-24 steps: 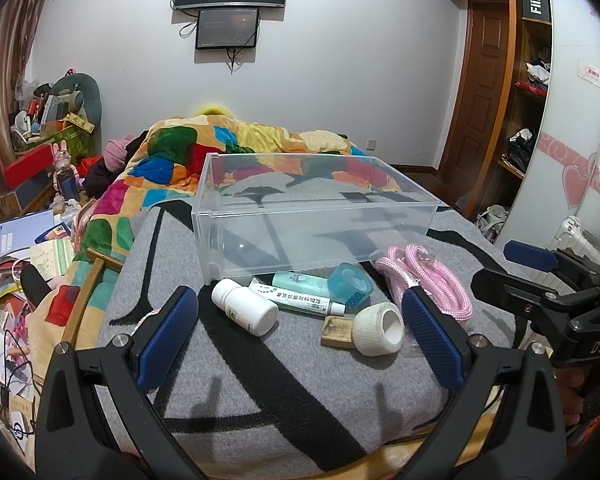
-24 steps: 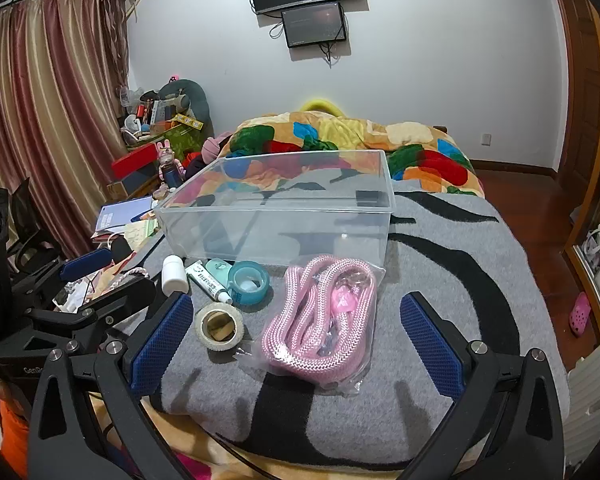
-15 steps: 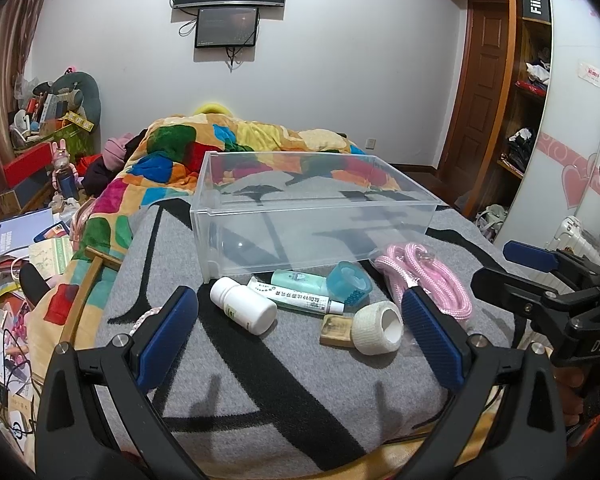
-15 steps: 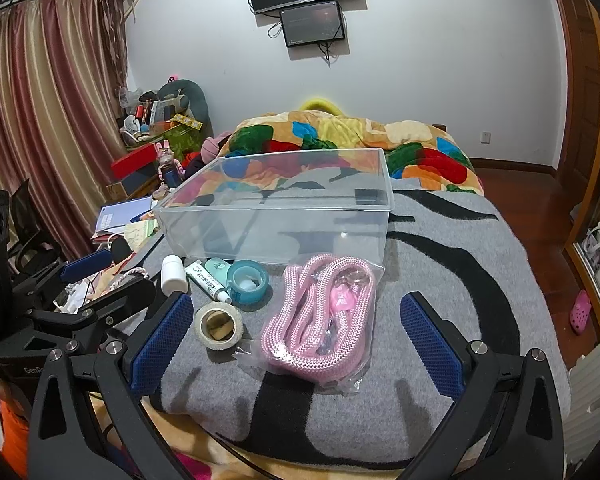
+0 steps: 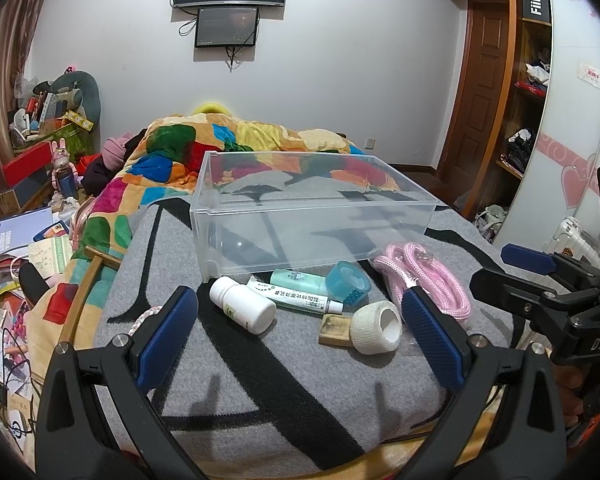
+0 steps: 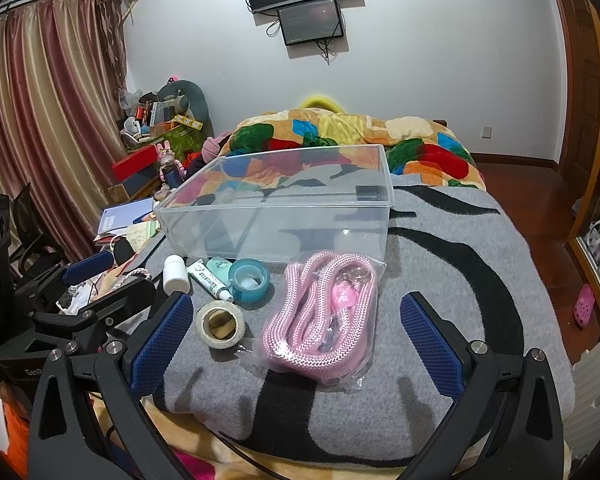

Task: Organize objects

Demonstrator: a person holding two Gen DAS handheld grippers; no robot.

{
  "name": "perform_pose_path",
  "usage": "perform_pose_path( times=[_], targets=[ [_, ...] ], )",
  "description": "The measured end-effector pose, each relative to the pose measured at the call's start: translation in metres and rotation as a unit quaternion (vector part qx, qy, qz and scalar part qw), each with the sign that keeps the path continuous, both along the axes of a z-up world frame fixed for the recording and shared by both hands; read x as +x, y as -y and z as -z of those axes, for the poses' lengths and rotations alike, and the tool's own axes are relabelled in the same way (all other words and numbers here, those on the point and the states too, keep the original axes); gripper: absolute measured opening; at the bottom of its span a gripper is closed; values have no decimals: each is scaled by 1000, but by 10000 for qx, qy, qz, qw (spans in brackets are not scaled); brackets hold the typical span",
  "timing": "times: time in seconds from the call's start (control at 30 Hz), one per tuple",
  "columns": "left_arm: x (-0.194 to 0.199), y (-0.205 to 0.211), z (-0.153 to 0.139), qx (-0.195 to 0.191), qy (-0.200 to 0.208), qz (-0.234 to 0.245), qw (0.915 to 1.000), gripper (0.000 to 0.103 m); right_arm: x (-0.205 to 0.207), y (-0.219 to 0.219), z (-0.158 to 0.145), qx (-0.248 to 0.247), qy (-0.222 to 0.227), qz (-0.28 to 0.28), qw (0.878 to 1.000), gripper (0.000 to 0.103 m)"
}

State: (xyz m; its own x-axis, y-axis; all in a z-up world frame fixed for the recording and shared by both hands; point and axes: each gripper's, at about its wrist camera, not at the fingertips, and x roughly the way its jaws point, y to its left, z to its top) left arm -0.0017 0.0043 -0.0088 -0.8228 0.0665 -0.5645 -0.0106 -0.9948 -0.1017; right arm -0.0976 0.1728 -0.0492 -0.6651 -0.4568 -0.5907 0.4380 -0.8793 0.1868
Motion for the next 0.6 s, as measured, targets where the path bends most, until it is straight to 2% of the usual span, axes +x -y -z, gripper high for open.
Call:
perform_pose_path(
  times=[0.6],
  targets=[
    [0, -1, 0, 24, 16, 9, 10000, 103, -1, -1, 2, -36, 62, 2, 10000, 103]
  ],
)
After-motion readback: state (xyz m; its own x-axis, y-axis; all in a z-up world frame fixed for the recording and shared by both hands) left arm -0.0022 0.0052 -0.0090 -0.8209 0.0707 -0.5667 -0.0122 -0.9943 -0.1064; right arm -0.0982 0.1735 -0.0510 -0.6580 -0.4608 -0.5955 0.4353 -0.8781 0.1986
